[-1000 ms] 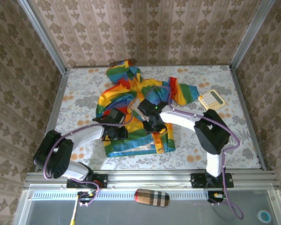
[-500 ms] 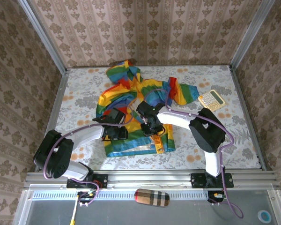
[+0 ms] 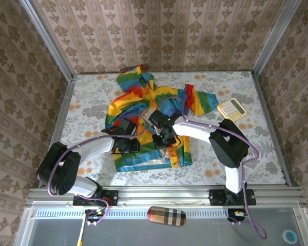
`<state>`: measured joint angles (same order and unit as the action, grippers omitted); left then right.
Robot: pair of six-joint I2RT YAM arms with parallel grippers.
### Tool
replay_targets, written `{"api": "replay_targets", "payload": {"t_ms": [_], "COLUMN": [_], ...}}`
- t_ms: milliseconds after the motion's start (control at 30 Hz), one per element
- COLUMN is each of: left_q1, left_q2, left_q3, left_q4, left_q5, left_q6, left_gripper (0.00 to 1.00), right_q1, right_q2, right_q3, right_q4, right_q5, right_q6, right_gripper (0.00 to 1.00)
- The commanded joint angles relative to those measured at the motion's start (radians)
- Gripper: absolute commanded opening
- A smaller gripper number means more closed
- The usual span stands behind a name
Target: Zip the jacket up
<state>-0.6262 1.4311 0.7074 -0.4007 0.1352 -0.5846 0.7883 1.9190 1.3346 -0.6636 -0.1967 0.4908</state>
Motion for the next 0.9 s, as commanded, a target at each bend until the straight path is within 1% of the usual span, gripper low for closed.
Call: {"api": "replay_targets", "payload": {"t_ms": [0,167,300,467,567,667,733,800,867], "left_q1": [0.006,0.012,0.046,0.102,0.107,0.109,0.119,0.13,0.131], "left_q2": [-0.043,-0.181,-0.271,-0.339,-0.385,-0.416,-0.414,-0.4,-0.393], "left_q3": [0.029,0.048,0.018,0.0,-0.014,-0.056,-0.098,-0.152,-0.201], "left_q4": [-0.069,-0.093,-0.025,0.015,0.049,0.13,0.207,0.327,0.441], "left_q5": [0.001,0.014,0.14,0.31,0.369,0.44,0.497,0.584,0.625], "left_q6": [-0.009,0.001,0.011,-0.015,-0.021,-0.058,-0.108,-0.179,-0.238], "left_gripper": [0.26,0.28,0.35,0.38,0.39,0.39,0.35,0.33,0.33], "right_q1": [0.006,-0.004,-0.013,-0.027,-0.031,-0.031,-0.034,-0.037,-0.039], "right_q2": [-0.038,-0.111,-0.166,-0.212,-0.224,-0.226,-0.223,-0.217,-0.211], "right_q3": [0.008,-0.016,-0.041,-0.055,-0.06,-0.067,-0.076,-0.084,-0.087], "right_q4": [0.032,0.109,0.193,0.259,0.289,0.324,0.352,0.381,0.399], "right_q5": [-0.055,-0.098,-0.131,-0.162,-0.178,-0.2,-0.218,-0.236,-0.248], "right_q6": [0.033,0.112,0.182,0.244,0.272,0.302,0.324,0.344,0.358], "right_gripper": [0.0,0.0,0.0,0.0,0.0,0.0,0.0,0.0,0.0]}}
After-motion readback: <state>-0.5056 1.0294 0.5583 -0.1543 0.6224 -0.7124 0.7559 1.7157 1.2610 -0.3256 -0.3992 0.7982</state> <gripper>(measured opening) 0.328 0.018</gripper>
